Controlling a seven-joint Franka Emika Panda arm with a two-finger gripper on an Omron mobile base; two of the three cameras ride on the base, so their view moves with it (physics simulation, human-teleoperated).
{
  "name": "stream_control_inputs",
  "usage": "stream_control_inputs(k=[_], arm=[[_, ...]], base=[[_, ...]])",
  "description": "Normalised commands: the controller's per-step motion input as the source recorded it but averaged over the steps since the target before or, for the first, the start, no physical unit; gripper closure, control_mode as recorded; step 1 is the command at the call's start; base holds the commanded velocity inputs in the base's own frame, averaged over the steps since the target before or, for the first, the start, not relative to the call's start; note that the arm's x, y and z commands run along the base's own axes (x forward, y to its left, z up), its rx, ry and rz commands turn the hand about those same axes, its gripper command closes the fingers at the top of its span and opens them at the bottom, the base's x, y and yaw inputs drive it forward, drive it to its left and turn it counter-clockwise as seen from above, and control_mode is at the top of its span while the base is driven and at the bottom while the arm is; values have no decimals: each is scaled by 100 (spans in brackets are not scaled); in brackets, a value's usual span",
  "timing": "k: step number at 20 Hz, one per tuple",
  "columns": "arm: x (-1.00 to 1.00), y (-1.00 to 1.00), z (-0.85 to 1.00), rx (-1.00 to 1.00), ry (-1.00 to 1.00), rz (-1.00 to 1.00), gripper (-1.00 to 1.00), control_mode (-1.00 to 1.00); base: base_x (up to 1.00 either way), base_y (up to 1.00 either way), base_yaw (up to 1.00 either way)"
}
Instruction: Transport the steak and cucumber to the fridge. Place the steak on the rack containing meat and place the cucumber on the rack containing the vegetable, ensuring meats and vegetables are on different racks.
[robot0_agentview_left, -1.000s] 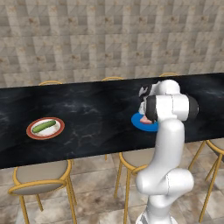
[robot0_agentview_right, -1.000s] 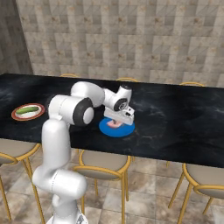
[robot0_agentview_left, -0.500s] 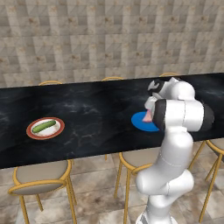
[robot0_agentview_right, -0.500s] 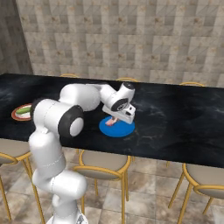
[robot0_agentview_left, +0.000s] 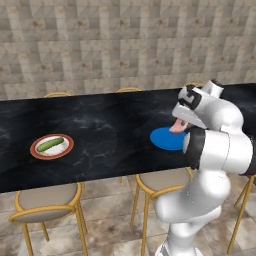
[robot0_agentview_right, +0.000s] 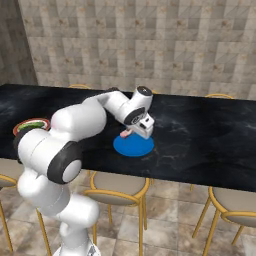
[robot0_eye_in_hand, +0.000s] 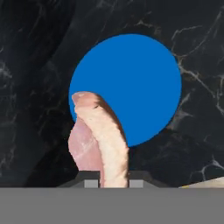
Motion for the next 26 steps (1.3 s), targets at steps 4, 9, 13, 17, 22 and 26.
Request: stream_control_inputs(k=[4, 9, 13, 17, 22, 26], arm=[[-49, 2, 36, 8, -12, -63, 100, -100], [-72, 12, 34, 12, -23, -68, 100, -100], [-70, 25, 41, 12, -32, -67, 100, -100], [-46, 32, 67, 5, -40, -52, 100, -100], [-52, 16, 95, 11, -9, -10, 100, -100], [-80, 0, 99, 2, 0, 0, 100, -100]], base=[[0, 0, 0], [0, 0, 0], [0, 0, 0], [0, 0, 0], [0, 0, 0], [0, 0, 0]])
